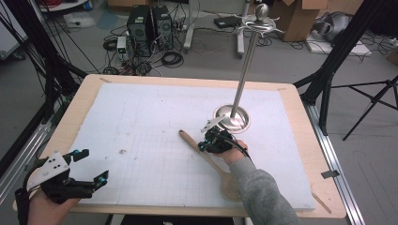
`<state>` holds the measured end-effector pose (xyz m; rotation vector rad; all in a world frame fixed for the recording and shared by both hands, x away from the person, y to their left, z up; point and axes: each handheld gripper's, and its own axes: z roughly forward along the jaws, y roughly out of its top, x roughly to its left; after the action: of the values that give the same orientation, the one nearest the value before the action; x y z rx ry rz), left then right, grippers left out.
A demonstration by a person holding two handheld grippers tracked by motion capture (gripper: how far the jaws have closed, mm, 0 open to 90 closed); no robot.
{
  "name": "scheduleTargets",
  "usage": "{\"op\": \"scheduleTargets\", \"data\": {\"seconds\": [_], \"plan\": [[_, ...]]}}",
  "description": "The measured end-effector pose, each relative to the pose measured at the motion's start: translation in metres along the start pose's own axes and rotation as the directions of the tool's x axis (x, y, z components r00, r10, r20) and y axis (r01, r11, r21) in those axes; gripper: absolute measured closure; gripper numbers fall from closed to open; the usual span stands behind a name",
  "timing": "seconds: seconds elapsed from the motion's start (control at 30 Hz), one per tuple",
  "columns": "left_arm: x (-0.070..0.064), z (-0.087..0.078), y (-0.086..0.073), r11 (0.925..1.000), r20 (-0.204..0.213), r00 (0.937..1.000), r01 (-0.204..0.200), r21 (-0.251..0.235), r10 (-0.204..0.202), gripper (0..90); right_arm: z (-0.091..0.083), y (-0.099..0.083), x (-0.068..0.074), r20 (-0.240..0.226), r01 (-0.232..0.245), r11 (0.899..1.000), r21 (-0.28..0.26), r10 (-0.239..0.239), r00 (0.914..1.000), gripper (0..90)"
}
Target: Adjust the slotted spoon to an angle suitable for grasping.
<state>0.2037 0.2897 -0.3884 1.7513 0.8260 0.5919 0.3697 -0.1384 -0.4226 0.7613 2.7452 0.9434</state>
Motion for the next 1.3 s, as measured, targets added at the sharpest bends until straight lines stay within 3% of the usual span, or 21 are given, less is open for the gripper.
{"op": "scheduleTargets", "data": {"seconds": [0.6,0.8,1.17,1.3], "plan": [[0.001,-0.002,0.001,1.0,-0.006,1.0,-0.003,-0.005,0.003,1.7,0.007,0.006,0.017,-0.08,0.108,0.994,0.011,-0.107,0.991,90.0],[0.002,-0.003,0.001,1.0,-0.009,1.0,-0.001,-0.006,0.001,1.7,0.009,0.008,0.023,-0.108,0.16,0.987,0.017,-0.157,0.9817,90.0],[0.003,-0.005,0.001,0.9999,-0.011,0.9999,0.003,-0.011,-0.003,1.7,0.01,0.009,0.032,-0.137,0.192,0.981,0.029,-0.186,0.973,90.0],[0.003,-0.004,0.001,1.0,-0.009,1.0,0.0,-0.007,0.0,1.7,0.011,0.01,0.036,-0.158,0.211,0.977,0.031,-0.204,0.9661,90.0]]}}
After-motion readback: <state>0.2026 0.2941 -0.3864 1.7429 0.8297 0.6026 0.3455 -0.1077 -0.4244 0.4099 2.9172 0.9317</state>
